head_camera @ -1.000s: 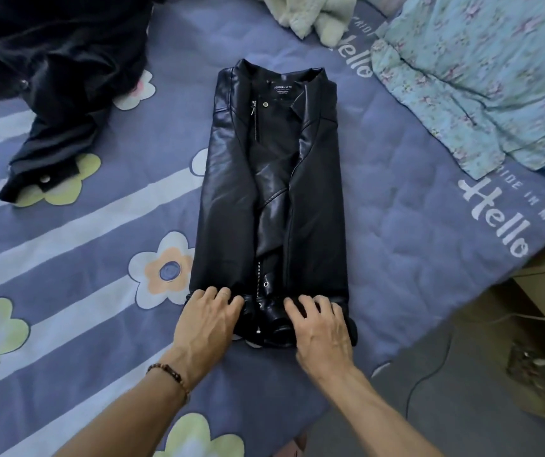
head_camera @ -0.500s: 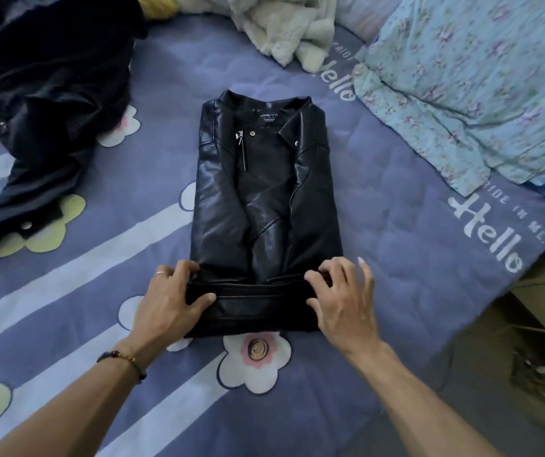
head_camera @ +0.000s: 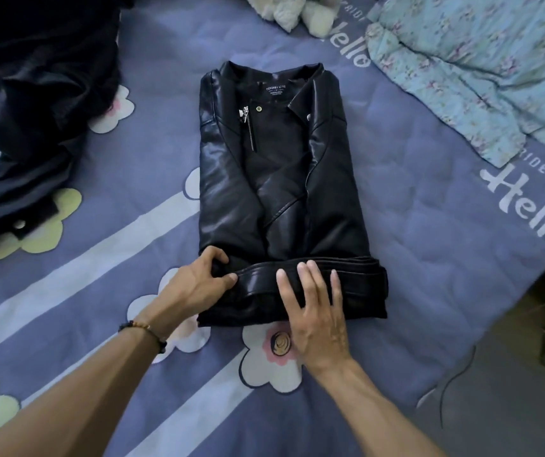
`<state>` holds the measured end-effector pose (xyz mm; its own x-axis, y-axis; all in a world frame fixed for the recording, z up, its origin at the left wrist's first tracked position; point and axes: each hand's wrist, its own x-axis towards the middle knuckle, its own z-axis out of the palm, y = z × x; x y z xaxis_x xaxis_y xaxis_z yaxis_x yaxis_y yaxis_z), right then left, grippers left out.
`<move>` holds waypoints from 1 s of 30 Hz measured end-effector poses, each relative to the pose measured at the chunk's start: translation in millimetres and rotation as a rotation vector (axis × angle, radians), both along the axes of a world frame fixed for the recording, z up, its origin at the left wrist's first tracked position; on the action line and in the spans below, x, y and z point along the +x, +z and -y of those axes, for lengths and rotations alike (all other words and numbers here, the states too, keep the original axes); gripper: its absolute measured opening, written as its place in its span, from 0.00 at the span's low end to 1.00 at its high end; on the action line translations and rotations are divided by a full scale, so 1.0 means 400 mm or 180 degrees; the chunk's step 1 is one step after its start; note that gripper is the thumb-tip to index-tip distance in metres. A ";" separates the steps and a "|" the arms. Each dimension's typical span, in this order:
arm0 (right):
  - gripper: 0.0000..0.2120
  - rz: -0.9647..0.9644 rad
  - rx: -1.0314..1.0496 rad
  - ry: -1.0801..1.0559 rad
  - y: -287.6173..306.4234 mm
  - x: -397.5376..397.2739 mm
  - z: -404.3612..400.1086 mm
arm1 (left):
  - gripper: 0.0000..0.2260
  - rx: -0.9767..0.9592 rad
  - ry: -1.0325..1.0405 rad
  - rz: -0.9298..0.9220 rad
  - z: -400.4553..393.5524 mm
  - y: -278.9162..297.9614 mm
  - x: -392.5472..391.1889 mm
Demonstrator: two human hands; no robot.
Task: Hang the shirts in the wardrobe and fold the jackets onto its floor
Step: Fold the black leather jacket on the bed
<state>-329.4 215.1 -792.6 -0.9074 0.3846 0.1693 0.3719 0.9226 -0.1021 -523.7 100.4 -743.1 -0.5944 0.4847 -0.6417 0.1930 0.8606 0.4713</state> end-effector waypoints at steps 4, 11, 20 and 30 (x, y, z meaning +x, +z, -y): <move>0.21 -0.0248 -0.0051 0.0002 0.027 -0.032 -0.023 | 0.12 0.0026 0.0159 0.0030 -0.022 0.051 0.011; 0.39 0.0302 -0.0423 0.0293 0.168 0.269 -0.213 | 0.18 -0.0019 -0.0664 0.0682 -0.050 0.167 0.172; 0.43 0.1106 -0.0527 -0.0029 0.195 0.598 -0.362 | 0.48 0.0082 -0.3467 -0.2760 -0.355 0.108 0.385; 0.36 0.0837 -0.0911 -0.0078 0.182 0.580 -0.384 | 0.64 -0.0815 -0.4208 -0.2099 -0.447 0.052 0.338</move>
